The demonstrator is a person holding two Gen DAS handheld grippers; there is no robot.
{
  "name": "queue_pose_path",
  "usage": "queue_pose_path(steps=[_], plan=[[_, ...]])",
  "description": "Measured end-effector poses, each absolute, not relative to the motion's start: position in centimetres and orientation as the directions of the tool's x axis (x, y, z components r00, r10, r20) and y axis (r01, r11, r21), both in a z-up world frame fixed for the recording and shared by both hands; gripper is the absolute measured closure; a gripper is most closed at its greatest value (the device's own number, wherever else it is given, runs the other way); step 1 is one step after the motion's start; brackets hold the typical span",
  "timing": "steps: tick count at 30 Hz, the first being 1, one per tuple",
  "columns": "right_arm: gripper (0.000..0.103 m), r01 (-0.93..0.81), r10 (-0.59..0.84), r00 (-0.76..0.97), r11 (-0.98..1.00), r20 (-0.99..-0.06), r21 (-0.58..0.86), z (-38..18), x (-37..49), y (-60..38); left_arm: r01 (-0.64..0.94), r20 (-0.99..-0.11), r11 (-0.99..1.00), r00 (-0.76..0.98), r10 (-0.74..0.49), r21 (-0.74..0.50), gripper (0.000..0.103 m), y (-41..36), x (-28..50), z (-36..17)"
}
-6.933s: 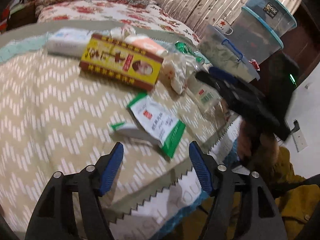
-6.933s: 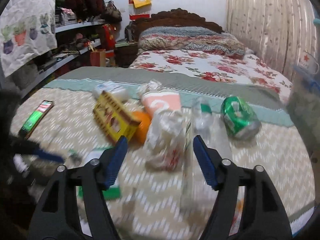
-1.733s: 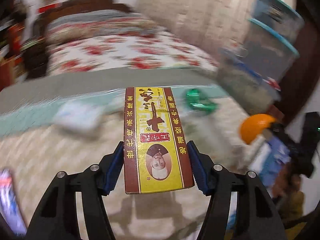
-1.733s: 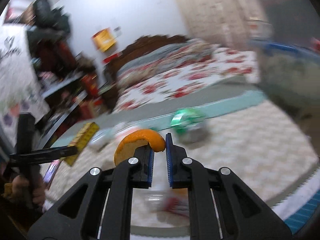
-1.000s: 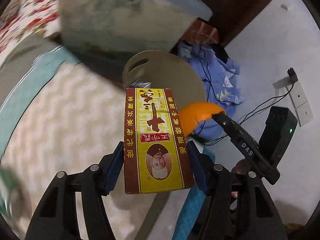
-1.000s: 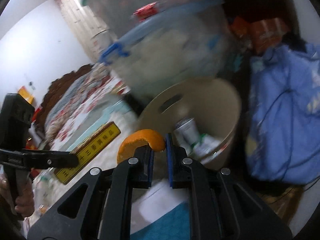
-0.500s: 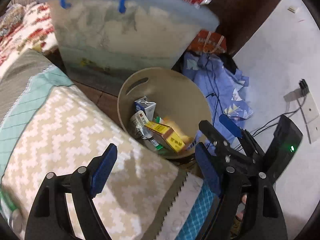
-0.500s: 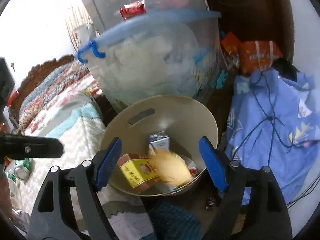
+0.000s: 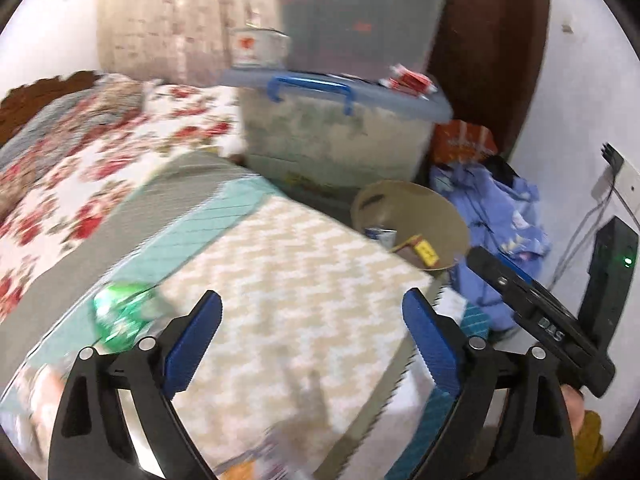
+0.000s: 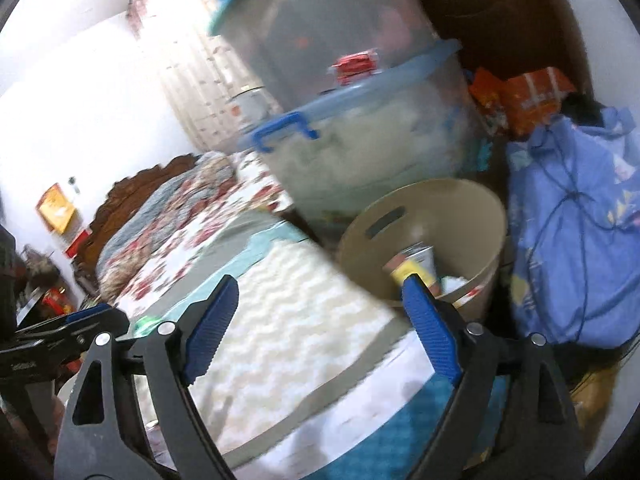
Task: Collect trash
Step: 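Move both grippers back over the bed toward the remaining trash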
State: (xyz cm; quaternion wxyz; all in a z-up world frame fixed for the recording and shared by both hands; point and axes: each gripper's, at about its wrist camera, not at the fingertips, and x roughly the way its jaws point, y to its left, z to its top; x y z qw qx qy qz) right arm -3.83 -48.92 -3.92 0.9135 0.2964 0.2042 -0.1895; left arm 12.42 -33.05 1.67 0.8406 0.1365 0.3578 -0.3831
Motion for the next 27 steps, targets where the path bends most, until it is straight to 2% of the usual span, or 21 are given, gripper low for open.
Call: queue_pose_path(steps=[3,10,15,23,27], plan=[[0.017,0.420,-0.184,0.862,0.781,-0.472,0.463,-2.9,-3.6,-45.7,0.689,-0.688,0.724,0.514,-0.513,-0.026,0.009,-29.3,12.2,2.1],[0.014,0.344,-0.124,0.878,0.834,-0.462,0.430,-1.2,-2.5,-39.3,0.561,-0.668,0.828,0.610,-0.426,-0.016,0.009,-20.9,12.5,2.0],[0.007,0.313,-0.096,0.872,0.863,-0.480,0.396,-0.8,-1.7,-34.7,0.476,-0.671,0.879,0.647,-0.362,-0.016,0.009,-16.1,12.4,1.0],[0.003,0.197,0.014,0.838,0.925,-0.546,0.326,-1.6,-1.1,-26.7,0.295,-0.733,0.953,0.662,-0.156,0.063,0.008,-9.4,12.1,-2.9],[0.003,0.147,0.052,0.810,0.946,-0.584,0.288,-2.4,-0.7,-23.7,0.245,-0.759,0.969,0.636,-0.138,0.029,0.008,-6.1,11.5,-5.1]])
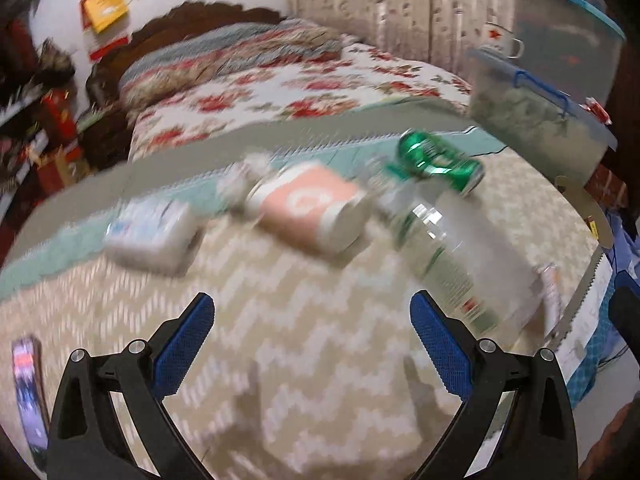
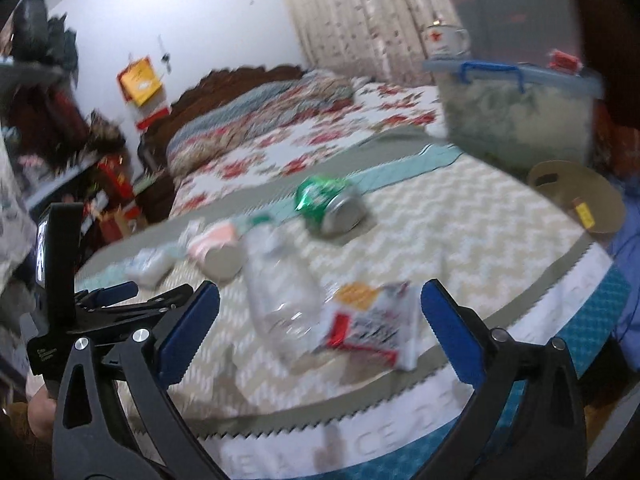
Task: Collect trash
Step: 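Move both grippers back over the bed toward the remaining trash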
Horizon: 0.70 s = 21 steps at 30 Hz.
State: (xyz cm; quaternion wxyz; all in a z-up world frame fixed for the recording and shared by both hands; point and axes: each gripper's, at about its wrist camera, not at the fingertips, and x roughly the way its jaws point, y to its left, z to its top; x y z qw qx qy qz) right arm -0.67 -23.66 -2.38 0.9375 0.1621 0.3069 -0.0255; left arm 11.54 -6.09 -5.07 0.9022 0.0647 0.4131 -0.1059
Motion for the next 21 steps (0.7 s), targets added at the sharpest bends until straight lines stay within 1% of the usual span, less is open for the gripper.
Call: queue_pose_path(steps=[4,8,10,11,13,18,21], plan=[[0.003,0.084,0.112,0.768,0.958,-0.631,0.273,-3.6,0.0,-20.7,0.179,-0.777,0.984,0.622,-0.099,0.018,0.008,-2.7,11.3,-6.9],[0.003,0.006,0.192,0.696,0.962,-0.691,0.274,-5.2,0.9,-18.0,0.132,-0.790,0.991,0.606,-0.094,-0.017,0.009,-0.4,10.8,-8.2],[0.003,-0.021,0.212,0.653,0.965,-0.727,0.263,-6.1,1.4,-17.0,0.103,-0.819,0.993,0.565,-0.100,-0.050,0.009,0.6,11.0,-8.9],[0.003,-0.020,0.212,0.634,0.966,-0.744,0.258,-6.6,1.6,-16.7,0.103,-0.811,0.993,0.575,-0.105,-0.055,0.009,0.7,10.8,-8.7],[0.003,-0.015,0.221,0.593,0.964,-0.774,0.264,-7.5,2.1,-16.5,0.088,-0.811,0.995,0.578,-0.088,-0.046,0.009,0.9,10.6,-8.8],[0.003,0.028,0.259,0.531,0.946,-0.807,0.322,-9.4,2.8,-17.5,0.093,-0.826,0.996,0.562,-0.049,0.004,0.008,0.4,10.7,-9.0],[0.003,0.029,0.262,0.545,0.944,-0.796,0.330,-9.6,2.7,-17.8,0.096,-0.829,0.995,0.557,-0.036,0.021,0.008,0.0,11.2,-9.1]])
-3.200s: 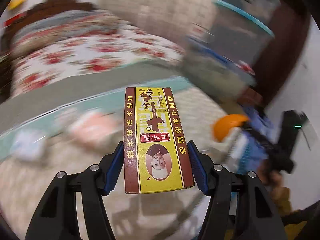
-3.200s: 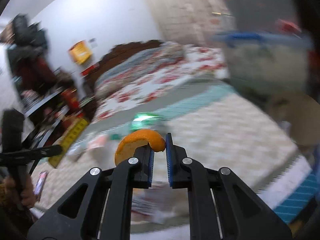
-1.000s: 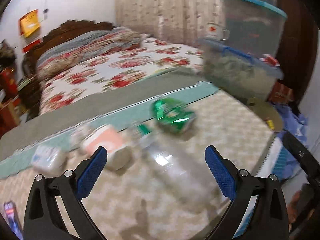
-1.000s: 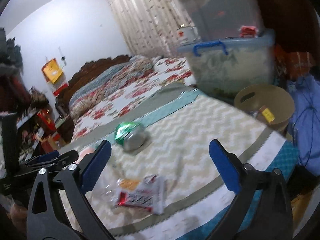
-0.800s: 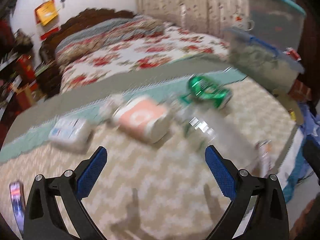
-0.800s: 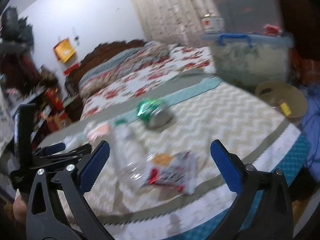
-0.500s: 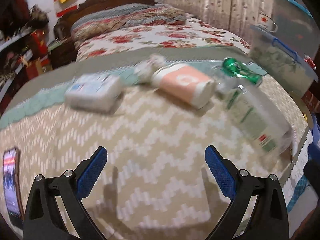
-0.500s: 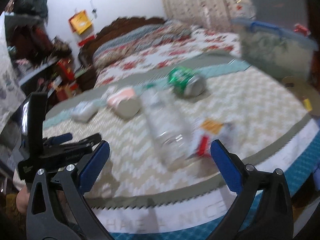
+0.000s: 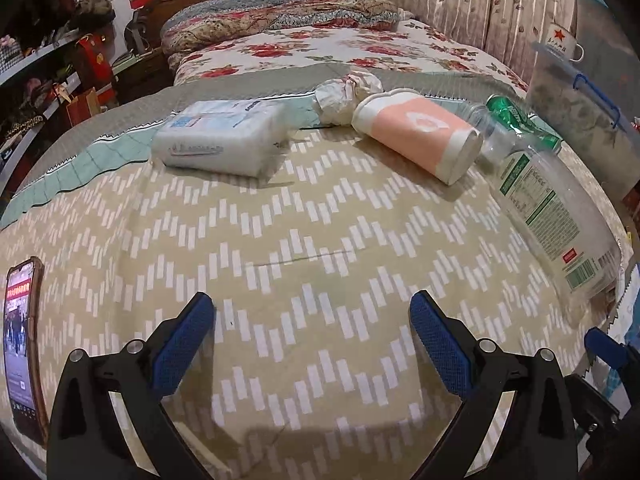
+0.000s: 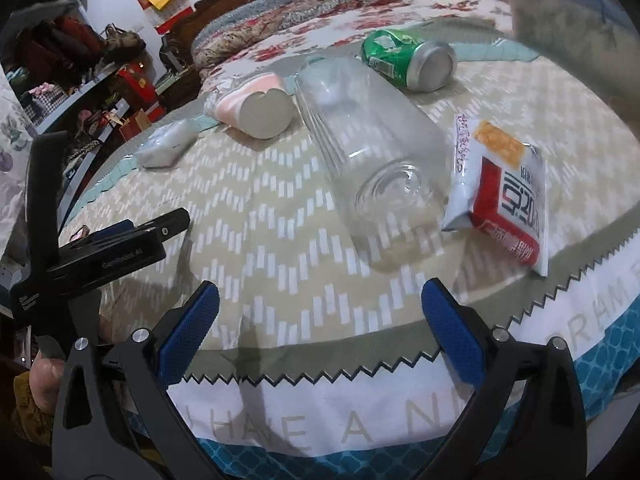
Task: Collect trash
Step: 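Move both grippers back over the bed toward the remaining trash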
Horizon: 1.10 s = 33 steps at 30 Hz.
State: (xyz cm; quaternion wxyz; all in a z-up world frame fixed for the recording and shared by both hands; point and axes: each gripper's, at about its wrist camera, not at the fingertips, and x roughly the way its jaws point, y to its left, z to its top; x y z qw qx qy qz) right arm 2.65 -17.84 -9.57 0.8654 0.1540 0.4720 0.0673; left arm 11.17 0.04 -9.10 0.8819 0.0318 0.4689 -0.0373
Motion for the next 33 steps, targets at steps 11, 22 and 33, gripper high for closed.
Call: queue_pose_path(steps=[11,22,33], plan=[[0.003,0.006,0.286,0.578,0.935,-0.764,0.354,-9.6,1.7,-18.4,0.098,-0.830,0.995,0.556,-0.037,0.021,0.008,-0.2,11.5,-9.2],[0.003,-0.026,0.288,0.567,0.943,-0.772,0.332,-9.3,2.2,-17.6,0.014,-0.817,1.000,0.576,0.008,0.019,0.009,1.1,11.7,-8.7],[0.005,-0.114,0.255,0.649,0.964,-0.717,0.239,-6.9,2.1,-15.1,-0.021,-0.774,0.999,0.632,0.037,0.031,0.008,2.3,11.4,-6.4]])
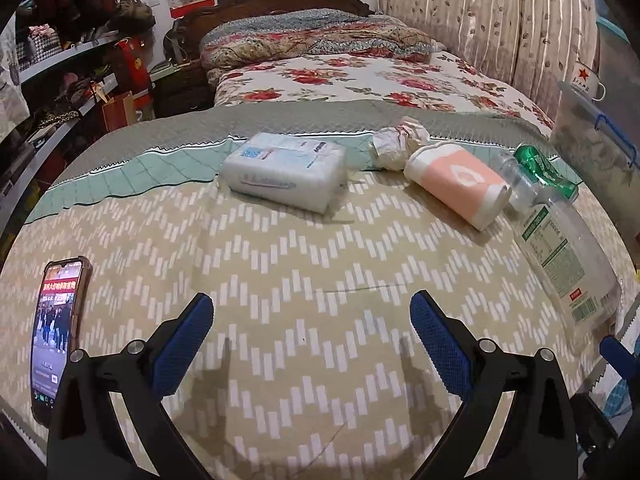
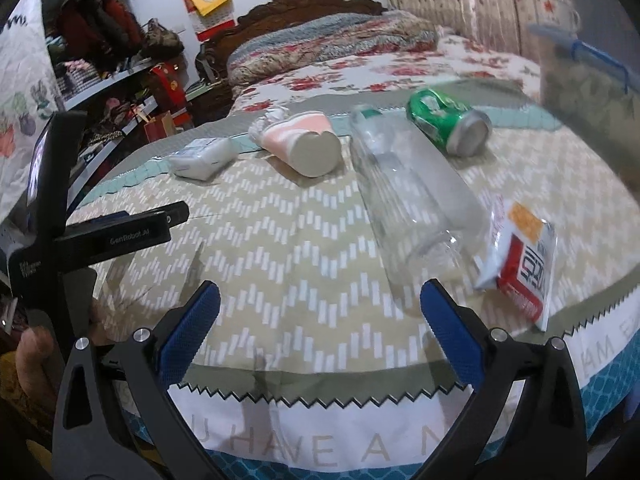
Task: Collect trash
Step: 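Move both grippers back over the bed toward the remaining trash, then grasp the white tissue wad with the right gripper while the left grasps the tissue pack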
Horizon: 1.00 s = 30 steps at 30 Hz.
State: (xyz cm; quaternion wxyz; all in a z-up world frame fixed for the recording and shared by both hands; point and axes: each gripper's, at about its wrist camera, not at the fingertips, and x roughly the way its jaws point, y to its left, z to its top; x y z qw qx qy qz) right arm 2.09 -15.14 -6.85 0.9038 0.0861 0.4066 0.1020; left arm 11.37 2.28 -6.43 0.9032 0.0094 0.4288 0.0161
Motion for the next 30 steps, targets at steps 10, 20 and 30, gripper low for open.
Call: queue_pose_path(steps=[10,20,30], plan=[[0.012,-0.145,0.273,0.637,0.961,-0.721,0.236,-6.9,2.4,-14.3,-0.041,-0.766,0.998,0.640,0.062,0.047,0.008,3.5,11.3,-6.1],[0.025,-0.169,0.287,0.617,0.958,-0.732,0.233,-7.2,2.5,-13.5,-0.052,-0.765,0.997,0.640,0.071,0.050,0.009,4.3,11.3,-6.0],[0.040,-0.212,0.328,0.574,0.945,-0.750,0.251,-6.7,5.3,-12.6,-0.005,-0.799,0.997,0.599,-0.059,-0.077,0.009,7.2,12.9,-5.3]])
